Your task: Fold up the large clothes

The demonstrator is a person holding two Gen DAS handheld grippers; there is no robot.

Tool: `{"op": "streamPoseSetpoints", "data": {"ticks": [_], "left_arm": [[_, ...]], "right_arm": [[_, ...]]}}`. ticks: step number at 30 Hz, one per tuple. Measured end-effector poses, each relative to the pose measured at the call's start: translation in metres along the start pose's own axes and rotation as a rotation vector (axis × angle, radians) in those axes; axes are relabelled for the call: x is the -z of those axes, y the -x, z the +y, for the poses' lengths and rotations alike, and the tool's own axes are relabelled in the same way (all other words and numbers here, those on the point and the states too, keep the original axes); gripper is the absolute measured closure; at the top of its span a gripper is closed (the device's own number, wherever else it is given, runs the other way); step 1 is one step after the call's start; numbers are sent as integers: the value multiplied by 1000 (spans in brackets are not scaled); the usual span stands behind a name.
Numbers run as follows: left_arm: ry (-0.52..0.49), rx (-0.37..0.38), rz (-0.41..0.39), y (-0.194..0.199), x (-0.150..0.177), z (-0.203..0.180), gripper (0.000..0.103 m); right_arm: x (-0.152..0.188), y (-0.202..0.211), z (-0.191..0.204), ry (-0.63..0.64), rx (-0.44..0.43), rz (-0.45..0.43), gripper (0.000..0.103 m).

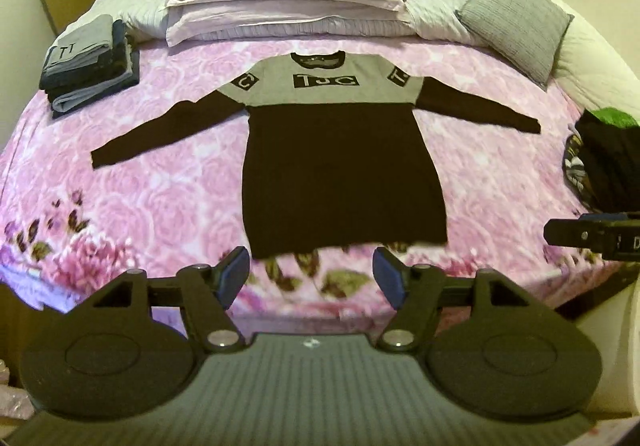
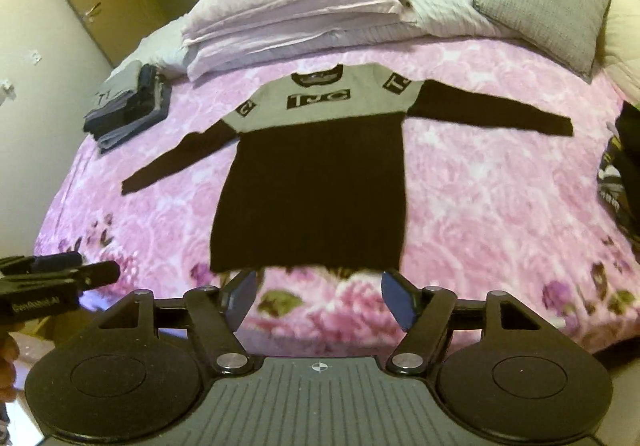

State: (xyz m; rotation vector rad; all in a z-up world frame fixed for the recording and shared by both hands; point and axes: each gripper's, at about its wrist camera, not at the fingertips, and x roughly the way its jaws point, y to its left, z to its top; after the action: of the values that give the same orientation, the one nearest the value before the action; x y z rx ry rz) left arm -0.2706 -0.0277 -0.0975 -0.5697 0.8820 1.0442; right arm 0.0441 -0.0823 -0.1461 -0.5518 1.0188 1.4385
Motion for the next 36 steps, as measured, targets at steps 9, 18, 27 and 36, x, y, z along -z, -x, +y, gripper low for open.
{"op": "streamPoseSetpoints", "data": {"ticks": [9, 18, 27, 36], "left_arm": [[-9, -8, -57, 51, 22, -21, 28], [-10, -30, -41, 59, 34, -28, 27], [-6, -37, -28, 60, 41, -32, 27], [-4, -41, -40, 63, 38, -35, 23]], "right_arm": [[30, 49, 8, 53, -4, 6, 35], [48, 60, 5, 80, 19, 31, 35], [51, 62, 6, 87, 13, 33, 35], [49, 64, 3, 96, 9, 23, 35]]}}
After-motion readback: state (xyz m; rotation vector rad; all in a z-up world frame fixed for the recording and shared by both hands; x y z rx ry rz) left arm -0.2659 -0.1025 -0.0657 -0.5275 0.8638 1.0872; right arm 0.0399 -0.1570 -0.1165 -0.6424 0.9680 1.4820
